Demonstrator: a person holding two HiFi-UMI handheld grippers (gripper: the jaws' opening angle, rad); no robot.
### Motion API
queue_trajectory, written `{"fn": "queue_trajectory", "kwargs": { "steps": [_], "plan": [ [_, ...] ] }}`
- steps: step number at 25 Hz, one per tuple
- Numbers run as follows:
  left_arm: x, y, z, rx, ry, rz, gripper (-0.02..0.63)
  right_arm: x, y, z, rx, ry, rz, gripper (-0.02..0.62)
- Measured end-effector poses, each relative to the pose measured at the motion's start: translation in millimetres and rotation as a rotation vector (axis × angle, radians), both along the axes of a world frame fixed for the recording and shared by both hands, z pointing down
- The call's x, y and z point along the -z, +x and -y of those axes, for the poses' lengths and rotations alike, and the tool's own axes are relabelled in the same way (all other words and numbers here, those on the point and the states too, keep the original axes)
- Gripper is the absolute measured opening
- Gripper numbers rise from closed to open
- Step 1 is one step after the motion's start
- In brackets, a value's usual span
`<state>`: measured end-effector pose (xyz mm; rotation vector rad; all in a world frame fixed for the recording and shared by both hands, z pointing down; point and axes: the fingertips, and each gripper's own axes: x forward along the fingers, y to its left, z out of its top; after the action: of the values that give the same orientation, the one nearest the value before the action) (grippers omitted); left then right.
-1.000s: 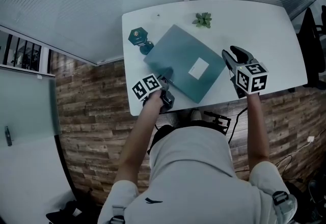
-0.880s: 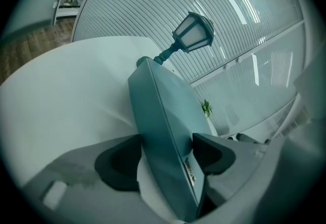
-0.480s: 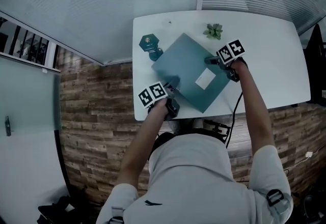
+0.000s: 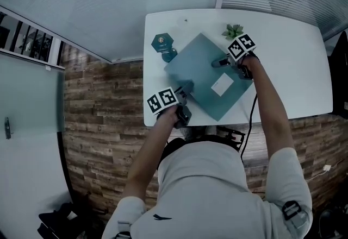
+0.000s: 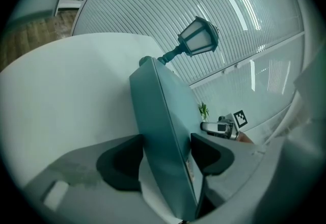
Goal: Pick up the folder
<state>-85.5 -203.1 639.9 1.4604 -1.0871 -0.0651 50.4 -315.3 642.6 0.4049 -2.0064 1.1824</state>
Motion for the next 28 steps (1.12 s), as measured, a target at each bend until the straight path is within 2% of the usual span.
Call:
{"fn": "queue_trajectory", "kwargs": {
  "steps": [6, 13, 18, 22, 23, 26, 28],
  "plan": [
    [0, -2, 1, 0.029, 0.022, -0.018, 0.307, 1, 1, -2, -0.018, 0.009, 0.010, 0.431],
    [1, -7, 0, 0.027, 0.017, -0.073, 0.307, 4, 7, -15, -0.105, -0.024, 0.052, 0.431],
    [3, -11, -5, 0.016, 0.035, -0.079, 0.307, 17, 14, -32, -0.173, -0.127, 0.266, 0.402],
    [5, -18, -8, 0.019, 0.051, -0.085, 0.308, 25, 16, -50, -0.200, -0.197, 0.391, 0.448],
    [6, -19, -9, 0.017, 0.052, -0.098, 0.308, 26, 16, -54, -0.213, -0.225, 0.414, 0.435],
    [7, -7, -14, -0.028, 0.052, -0.178, 0.311, 29, 7, -81, -0.171, -0.395, 0.505, 0.414],
    [8, -2, -17, -0.036, 0.060, -0.185, 0.312, 34, -5, -99, -0.128, -0.443, 0.574, 0.425]
  ]
}}
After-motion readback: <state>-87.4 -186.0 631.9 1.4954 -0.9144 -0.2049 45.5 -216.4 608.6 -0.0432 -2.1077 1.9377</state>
